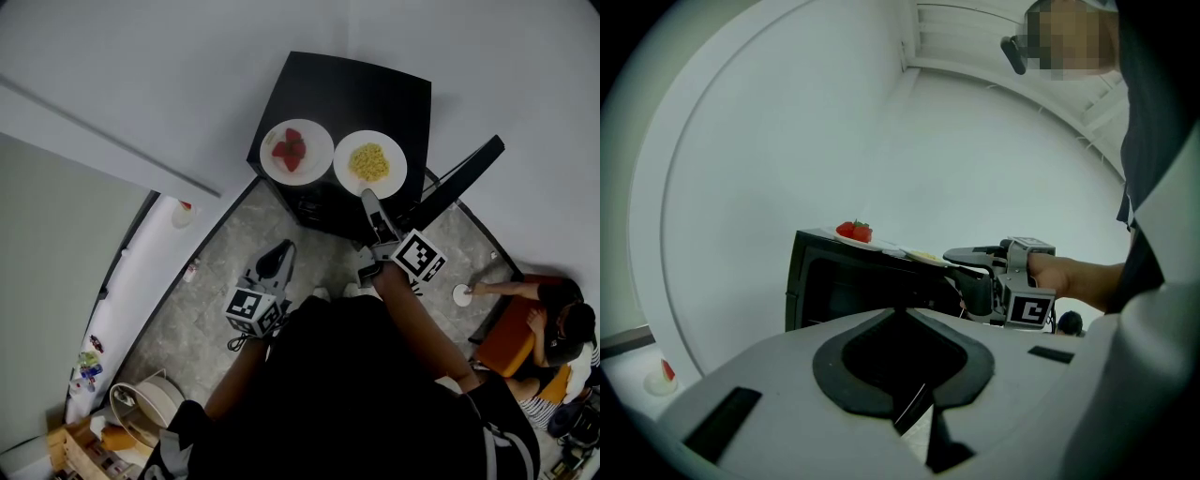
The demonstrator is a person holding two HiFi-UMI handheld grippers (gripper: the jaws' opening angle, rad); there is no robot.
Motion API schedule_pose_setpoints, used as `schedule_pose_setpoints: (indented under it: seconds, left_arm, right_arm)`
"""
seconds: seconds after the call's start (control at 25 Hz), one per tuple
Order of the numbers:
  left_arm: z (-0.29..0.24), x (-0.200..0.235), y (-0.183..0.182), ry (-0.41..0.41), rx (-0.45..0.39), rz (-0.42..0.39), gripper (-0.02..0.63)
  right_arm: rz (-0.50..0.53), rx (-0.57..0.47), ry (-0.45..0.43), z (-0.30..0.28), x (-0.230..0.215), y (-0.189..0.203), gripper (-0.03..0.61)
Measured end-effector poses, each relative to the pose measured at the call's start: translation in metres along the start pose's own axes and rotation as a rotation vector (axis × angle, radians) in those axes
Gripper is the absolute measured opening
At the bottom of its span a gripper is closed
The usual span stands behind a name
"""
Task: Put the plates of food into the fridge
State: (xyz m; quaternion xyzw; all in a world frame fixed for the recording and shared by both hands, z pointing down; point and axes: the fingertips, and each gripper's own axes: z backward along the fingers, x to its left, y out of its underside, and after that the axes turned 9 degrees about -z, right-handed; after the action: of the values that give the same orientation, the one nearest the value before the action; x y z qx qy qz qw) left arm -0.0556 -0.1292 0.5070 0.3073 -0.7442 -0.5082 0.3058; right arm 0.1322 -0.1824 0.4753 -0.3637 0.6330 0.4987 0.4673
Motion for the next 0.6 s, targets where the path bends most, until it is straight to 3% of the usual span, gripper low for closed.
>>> schedule_pose_setpoints:
  seconds: [0.24, 0.6]
  left_arm:
    - [0.003, -0.005, 0.001, 0.0, 0.002, 0.002, 0.031]
    - [0.008, -0.016, 0.006, -0.001, 0.013, 0.014, 0.031]
  right_arm:
    - [-0.067, -0.012, 0.004, 0.001, -0.003, -0.002, 0.09]
    - [-0.151, -0.027, -0.063, 0.014, 0.004, -0.01, 0.051]
